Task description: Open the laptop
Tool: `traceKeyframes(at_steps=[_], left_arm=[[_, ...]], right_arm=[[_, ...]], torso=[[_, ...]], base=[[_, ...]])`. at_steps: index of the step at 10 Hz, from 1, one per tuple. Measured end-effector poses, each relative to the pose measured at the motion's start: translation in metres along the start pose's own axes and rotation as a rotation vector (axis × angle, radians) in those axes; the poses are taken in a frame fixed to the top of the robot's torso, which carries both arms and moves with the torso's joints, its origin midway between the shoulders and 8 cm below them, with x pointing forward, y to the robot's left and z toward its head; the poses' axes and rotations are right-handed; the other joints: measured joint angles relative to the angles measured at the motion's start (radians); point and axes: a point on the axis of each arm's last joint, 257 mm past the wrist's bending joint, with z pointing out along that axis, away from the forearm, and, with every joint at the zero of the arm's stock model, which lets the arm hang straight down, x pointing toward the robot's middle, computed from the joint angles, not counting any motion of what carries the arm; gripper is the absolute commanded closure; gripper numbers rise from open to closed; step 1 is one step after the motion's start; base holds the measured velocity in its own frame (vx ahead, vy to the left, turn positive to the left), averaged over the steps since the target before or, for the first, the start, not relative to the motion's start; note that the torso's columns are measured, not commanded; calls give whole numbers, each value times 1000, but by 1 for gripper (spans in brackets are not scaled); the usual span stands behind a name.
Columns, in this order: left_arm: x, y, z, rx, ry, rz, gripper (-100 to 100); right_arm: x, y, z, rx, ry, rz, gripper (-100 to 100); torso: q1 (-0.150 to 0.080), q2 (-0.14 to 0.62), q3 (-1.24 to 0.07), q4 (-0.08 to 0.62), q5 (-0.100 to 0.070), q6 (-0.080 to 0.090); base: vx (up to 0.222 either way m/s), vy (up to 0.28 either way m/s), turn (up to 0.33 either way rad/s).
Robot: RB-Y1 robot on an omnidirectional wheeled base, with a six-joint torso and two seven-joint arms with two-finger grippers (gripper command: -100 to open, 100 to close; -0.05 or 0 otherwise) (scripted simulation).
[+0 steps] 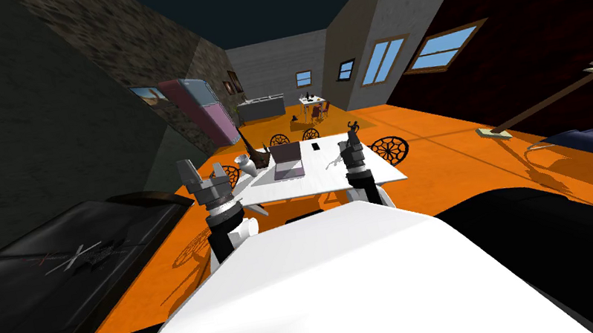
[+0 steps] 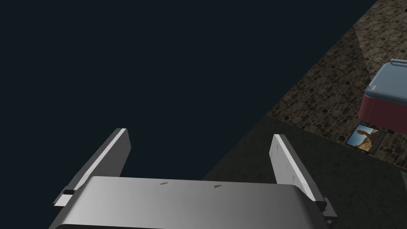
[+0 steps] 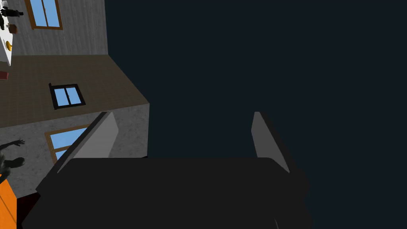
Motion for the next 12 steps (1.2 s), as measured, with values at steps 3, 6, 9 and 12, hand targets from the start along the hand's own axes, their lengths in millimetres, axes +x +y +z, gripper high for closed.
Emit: traceKeyframes(at_steps=[3, 6, 9, 12], left_arm=[[0, 0, 0, 0, 0, 0, 0], [0, 0, 0, 0, 0, 0, 0], [0, 0, 0, 0, 0, 0, 0], [0, 0, 0, 0, 0, 0, 0]], right_arm=[[0, 0, 0, 0, 0, 0, 0], [0, 0, 0, 0, 0, 0, 0], [0, 0, 0, 0, 0, 0, 0], [3, -13, -4, 22, 42, -44, -100]], torso=[[0, 175, -351, 176, 0, 0], [0, 396, -792, 396, 0, 0], [0, 618, -1234, 617, 0, 0], [4, 735, -1470, 734, 1, 0]], base=[[0, 0, 0], [0, 0, 0], [0, 0, 0], [-3, 77, 123]])
